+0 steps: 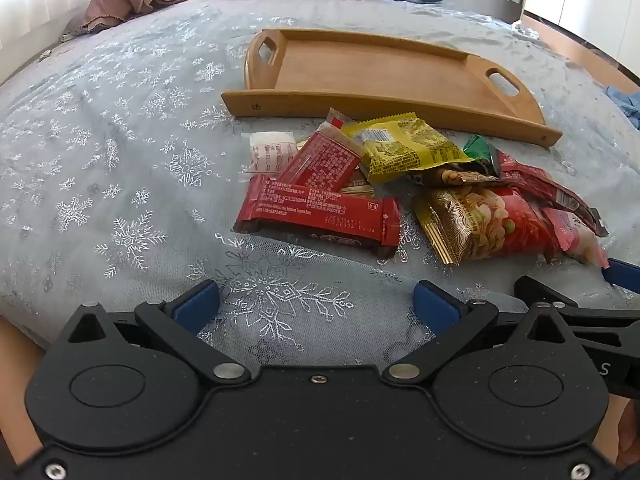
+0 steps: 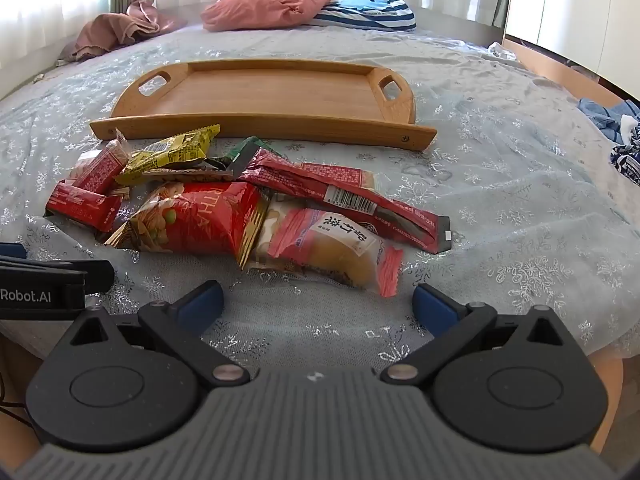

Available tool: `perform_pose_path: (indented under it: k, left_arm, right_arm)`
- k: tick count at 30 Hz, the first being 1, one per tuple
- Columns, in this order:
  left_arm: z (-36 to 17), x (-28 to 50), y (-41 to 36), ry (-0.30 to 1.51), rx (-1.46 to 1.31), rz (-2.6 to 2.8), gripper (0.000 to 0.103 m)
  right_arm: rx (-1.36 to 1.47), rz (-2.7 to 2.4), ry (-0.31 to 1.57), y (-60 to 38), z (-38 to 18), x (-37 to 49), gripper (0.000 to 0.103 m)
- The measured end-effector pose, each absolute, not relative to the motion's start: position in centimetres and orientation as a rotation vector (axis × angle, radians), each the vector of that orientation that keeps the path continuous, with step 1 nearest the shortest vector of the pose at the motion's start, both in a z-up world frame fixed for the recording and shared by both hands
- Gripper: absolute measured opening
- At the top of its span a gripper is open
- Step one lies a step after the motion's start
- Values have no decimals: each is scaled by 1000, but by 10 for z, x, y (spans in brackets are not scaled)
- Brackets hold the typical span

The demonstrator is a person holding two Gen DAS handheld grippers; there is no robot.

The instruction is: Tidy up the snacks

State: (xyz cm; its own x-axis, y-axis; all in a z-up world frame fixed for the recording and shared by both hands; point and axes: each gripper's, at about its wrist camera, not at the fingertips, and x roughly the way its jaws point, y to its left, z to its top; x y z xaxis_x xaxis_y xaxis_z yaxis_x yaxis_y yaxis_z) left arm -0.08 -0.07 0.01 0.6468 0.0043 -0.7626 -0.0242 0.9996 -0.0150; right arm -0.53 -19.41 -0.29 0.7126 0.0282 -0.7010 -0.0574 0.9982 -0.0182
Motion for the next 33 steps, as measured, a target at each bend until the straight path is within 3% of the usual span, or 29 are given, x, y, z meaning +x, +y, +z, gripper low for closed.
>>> perform_pose_path:
  k: [33]
  left_arm:
    - [0,0,0,875,-34,14,103]
  right_arm:
    - [-63,36,776,-193,-3,-4,103]
